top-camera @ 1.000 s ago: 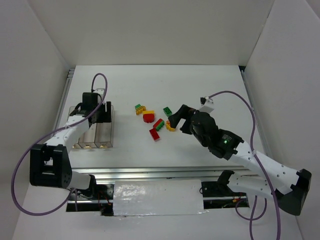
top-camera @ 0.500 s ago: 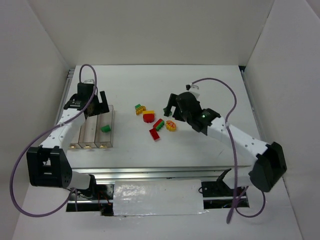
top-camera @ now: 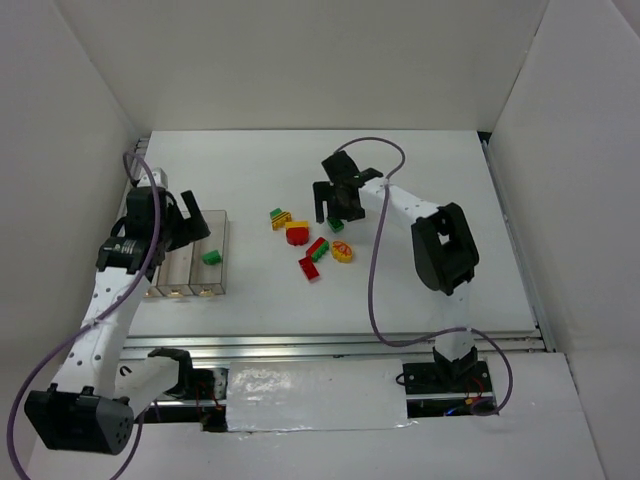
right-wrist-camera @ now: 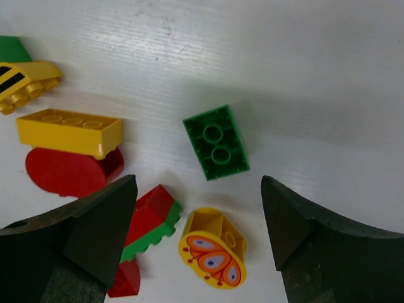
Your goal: Sort the legos into containers by color
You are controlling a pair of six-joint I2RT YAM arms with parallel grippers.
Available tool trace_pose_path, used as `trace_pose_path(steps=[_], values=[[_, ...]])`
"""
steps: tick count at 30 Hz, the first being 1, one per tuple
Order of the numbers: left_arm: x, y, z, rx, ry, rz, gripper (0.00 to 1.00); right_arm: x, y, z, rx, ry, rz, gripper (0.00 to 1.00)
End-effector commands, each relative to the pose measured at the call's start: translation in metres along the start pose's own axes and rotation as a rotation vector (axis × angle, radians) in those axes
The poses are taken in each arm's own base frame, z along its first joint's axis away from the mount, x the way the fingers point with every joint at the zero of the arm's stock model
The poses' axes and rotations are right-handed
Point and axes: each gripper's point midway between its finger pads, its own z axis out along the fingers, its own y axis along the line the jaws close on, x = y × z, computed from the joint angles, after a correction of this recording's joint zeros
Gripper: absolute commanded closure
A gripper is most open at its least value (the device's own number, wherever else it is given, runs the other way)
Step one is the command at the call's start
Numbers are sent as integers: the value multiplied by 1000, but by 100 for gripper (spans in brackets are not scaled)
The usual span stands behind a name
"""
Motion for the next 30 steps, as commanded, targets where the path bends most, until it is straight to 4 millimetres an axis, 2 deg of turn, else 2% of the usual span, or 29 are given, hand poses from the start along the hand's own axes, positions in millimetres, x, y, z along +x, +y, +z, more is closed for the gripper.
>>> trace_pose_path(steps=[1, 7, 13, 14, 16, 20, 22, 23, 24, 25, 26, 27, 28, 29, 30], values=[[3, -18, -6, 98, -12, 41, 1, -13, -2, 2, -15, 25, -84, 14], [17, -39, -6, 170, 53, 106, 1, -4, -13, 28, 25, 78, -89, 18], [15, -44, -14, 194, 27, 116, 1, 13, -18, 45, 26, 129, -84, 36], [16, -45, -14, 198, 26, 118, 1, 16, -20, 46, 33, 133, -85, 42], [17, -46, -14, 199, 31, 123, 0, 15, -22, 46, 45, 122, -79, 46], [18, -49, -14, 221, 38, 128, 0, 6, -25, 39, 64, 80, -79, 85], [19, -53, -16, 244, 38, 129, 1, 2, -26, 34, 72, 58, -78, 88], [17, -58, -19, 277, 34, 125, 1, -4, -26, 25, 73, 40, -73, 100], [17, -64, -22, 311, 34, 122, 0, -8, -24, 17, 70, 26, -63, 100], [17, -72, -27, 358, 36, 116, 0, -17, -18, -3, 42, -19, -58, 100], [14, -83, -31, 415, 29, 109, 1, -20, -12, -14, 11, -45, -56, 100], [17, -101, -42, 527, 56, 103, 0, -21, 0, -30, -55, -66, -51, 100], [17, -111, -48, 583, 71, 72, 0, -6, 5, -38, -97, -56, -59, 100], [17, -120, -54, 639, 84, 52, 0, -23, 26, -78, -200, -162, -64, 100], [14, -138, -68, 757, 89, 44, 0, -22, 39, -97, -283, -191, -75, 100]])
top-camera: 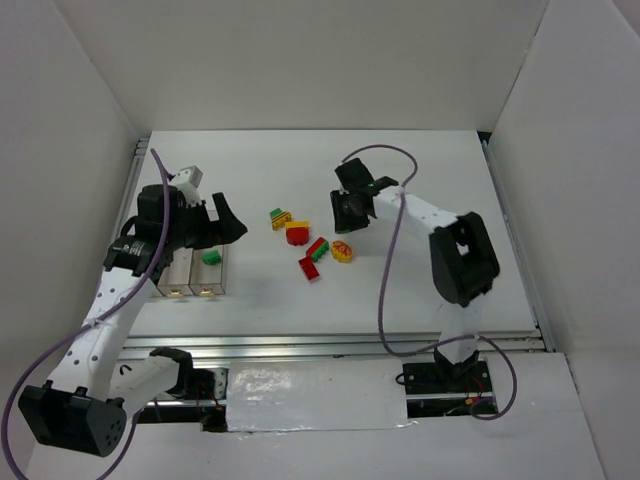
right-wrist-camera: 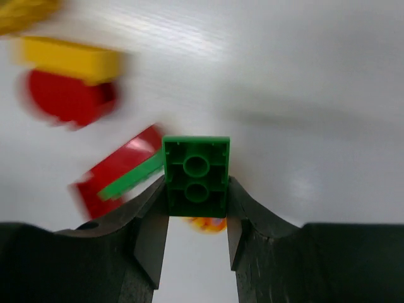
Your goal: Sort the legos into containers by color
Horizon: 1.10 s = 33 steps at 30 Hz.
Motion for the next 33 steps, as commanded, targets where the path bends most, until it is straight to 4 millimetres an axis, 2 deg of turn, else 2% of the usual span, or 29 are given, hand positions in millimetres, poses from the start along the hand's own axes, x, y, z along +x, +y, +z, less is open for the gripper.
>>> trace_pose_path(steps=[1, 2, 3, 4, 5, 6, 7, 8, 10, 13, 18, 19, 23, 24, 28, 33], values=[[-13, -73, -16, 375, -9, -63, 0, -17, 77, -102, -412, -206, -50, 100], [-13, -84, -19, 436, -2, -83, 0, -28, 96, -143, -537, -315, -77, 100], [-19, -101, -26, 543, -16, -76, 0, -17, 115, -162, -635, -325, -108, 100], [-15, -110, -28, 586, 16, -138, 0, 5, 130, -185, -761, -310, -138, 100], [-14, -118, -29, 621, 31, -155, 1, 7, 141, -198, -817, -343, -166, 100], [-12, -124, -29, 643, 46, -167, 0, 22, 158, -210, -868, -341, -220, 100], [-9, -134, -31, 667, 73, -184, 1, 34, 165, -215, -892, -341, -251, 100], [-3, -137, -26, 663, 98, -187, 1, 38, 173, -231, -927, -372, -286, 100], [3, -154, -29, 695, 136, -202, 1, 53, 188, -247, -982, -385, -355, 100], [12, -171, -33, 723, 175, -209, 0, 56, 193, -255, -994, -394, -382, 100], [14, -171, -41, 700, 153, -224, 2, 56, 187, -254, -956, -417, -386, 100], [16, -171, -44, 698, 152, -224, 3, 53, 186, -261, -957, -446, -383, 100], [24, -169, -44, 674, 166, -224, 6, 46, 177, -265, -904, -506, -363, 100], [25, -167, -42, 661, 168, -222, 8, 46, 176, -267, -905, -515, -369, 100], [30, -168, -37, 642, 192, -211, 25, 43, 176, -278, -910, -549, -370, 100], [33, -174, -32, 619, 219, -187, 25, 41, 177, -275, -885, -542, -367, 100]])
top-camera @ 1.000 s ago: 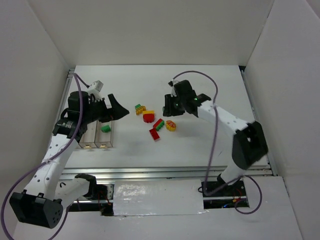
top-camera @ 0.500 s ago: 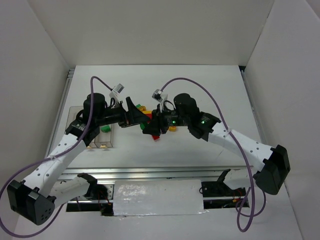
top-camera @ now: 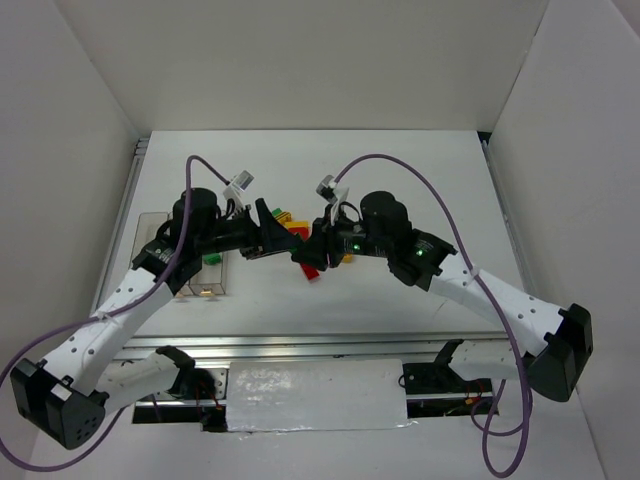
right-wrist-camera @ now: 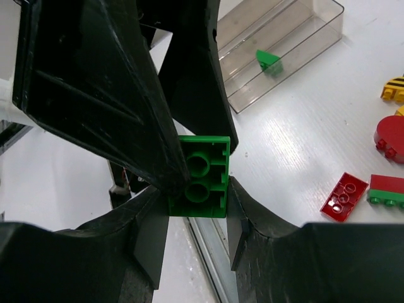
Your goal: Sort the legos into containers by color
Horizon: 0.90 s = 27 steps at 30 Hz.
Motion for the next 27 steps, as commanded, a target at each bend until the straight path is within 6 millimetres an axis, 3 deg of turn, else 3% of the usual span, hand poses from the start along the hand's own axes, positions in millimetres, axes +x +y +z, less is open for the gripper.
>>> trace_pose_path(steps=[1, 2, 4, 5, 6, 7, 9, 10, 12, 16, 17, 18, 19, 21, 22, 25, 27], values=[[-5, -8, 3, -8, -2, 39, 25, -18, 8, 1, -6, -51, -52, 100], [-4, -12, 4, -3, 0, 47, 27, -18, 11, 5, -11, -40, -57, 99], [-6, -12, 7, -11, -2, 51, 52, -16, 10, 8, 6, -30, -63, 98], [-5, -14, 7, -9, 2, 58, 80, -16, 10, 11, 11, -26, -64, 98], [-5, -11, 8, -29, 5, 51, 91, -17, 10, 12, 15, -33, -66, 98], [-5, -8, 8, -43, 6, 50, 98, -17, 8, 13, 24, -36, -60, 97], [-12, -5, 5, -93, -27, 72, 100, -18, -1, 14, 72, -46, -51, 87], [-14, -2, 1, -122, -33, 77, 100, -18, -4, 15, 86, -47, -43, 52], [-27, 10, -10, -226, -98, 108, 100, -14, -15, 15, 141, -52, -25, 1], [-59, 50, -31, -432, -177, 153, 100, -4, -35, 9, 206, -55, 5, 0], [-73, 78, -45, -549, -216, 128, 100, -4, -39, 6, 223, -64, 8, 0], [-82, 93, -55, -623, -241, 126, 100, -1, -44, 4, 240, -62, 19, 0], [-98, 124, -77, -791, -290, 127, 100, 2, -53, -1, 266, -63, 30, 0], [-111, 151, -100, -978, -325, 140, 100, 5, -62, -7, 293, -68, 48, 0], [-125, 164, -124, -1134, -385, 167, 100, 7, -70, -13, 316, -74, 58, 0], [-137, 207, -133, -1352, -316, 161, 100, 10, -77, -17, 328, -74, 66, 0], [-142, 220, -131, -1386, -268, 154, 100, 11, -77, -17, 324, -66, 66, 0]])
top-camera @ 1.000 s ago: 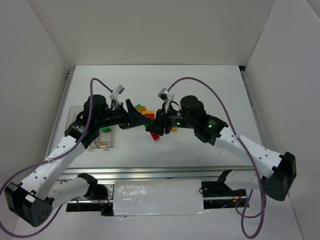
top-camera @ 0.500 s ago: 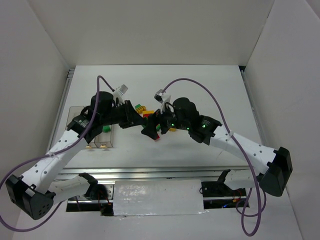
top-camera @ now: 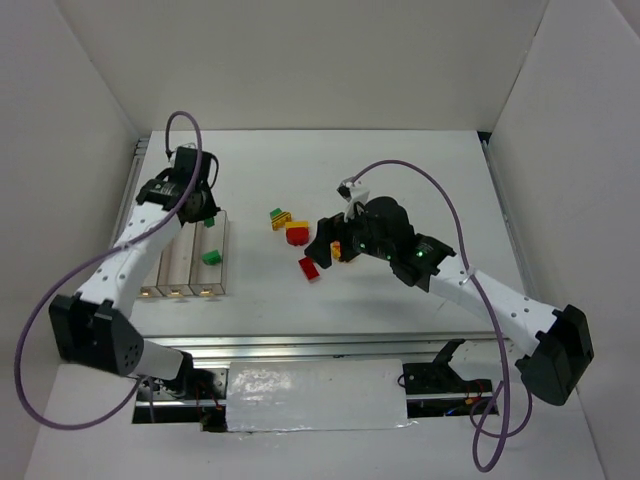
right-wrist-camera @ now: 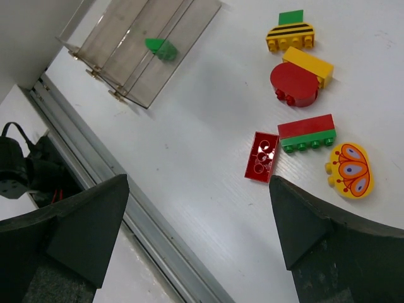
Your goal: Sort the legos into containers by color
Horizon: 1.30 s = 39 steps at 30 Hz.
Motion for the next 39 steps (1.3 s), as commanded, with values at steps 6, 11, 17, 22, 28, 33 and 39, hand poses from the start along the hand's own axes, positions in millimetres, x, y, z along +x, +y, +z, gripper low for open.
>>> trace_pose_path(steps=[6, 11, 17, 22, 28, 33, 39], values=[[10, 42, 73, -266, 137, 94, 100, -10, 8, -6, -45, -46, -4, 0], [34, 36, 99, -256, 217, 84, 75, -5, 6, -7, -47, -33, -10, 0], [36, 44, 95, -303, 205, 54, 11, 1, 3, -11, -34, -25, -17, 0], [27, 37, 84, -258, 183, 31, 2, 1, 1, -12, -23, -29, -11, 0], [5, -46, 49, -46, 79, 4, 1, 3, -20, -8, 107, -25, 70, 0], [5, -94, 53, -2, 85, -32, 1, 15, -39, -5, 220, 10, 132, 0], [18, -142, 57, 146, 124, -25, 2, 41, -71, -6, 406, 78, 203, 0]])
